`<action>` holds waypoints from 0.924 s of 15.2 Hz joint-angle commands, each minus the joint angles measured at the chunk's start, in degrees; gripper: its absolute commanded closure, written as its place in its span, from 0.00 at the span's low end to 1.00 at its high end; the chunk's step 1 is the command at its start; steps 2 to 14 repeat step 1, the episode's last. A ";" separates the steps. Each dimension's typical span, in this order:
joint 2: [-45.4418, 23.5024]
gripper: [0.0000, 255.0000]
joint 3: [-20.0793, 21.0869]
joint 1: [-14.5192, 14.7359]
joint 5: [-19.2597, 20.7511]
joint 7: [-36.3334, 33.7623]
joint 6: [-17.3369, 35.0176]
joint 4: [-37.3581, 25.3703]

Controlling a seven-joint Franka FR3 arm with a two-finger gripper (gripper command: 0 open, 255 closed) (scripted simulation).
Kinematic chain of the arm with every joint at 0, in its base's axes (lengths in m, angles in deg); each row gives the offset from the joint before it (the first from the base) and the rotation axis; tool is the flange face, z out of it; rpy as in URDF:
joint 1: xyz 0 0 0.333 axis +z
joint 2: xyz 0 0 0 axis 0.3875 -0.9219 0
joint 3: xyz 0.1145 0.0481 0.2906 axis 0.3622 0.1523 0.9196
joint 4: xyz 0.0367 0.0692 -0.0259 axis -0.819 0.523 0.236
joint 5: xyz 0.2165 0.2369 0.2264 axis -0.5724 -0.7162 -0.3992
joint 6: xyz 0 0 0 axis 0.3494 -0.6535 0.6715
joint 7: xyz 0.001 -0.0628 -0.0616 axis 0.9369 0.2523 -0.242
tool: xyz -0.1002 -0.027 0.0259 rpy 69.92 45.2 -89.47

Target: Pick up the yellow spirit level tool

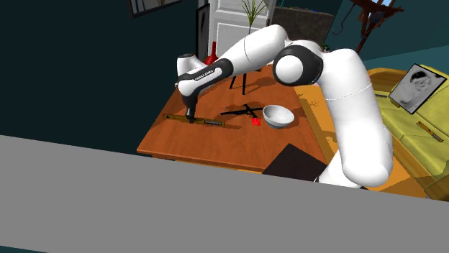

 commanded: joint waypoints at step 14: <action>0.15 1.00 0.00 -0.02 -0.01 0.04 -0.26 -0.07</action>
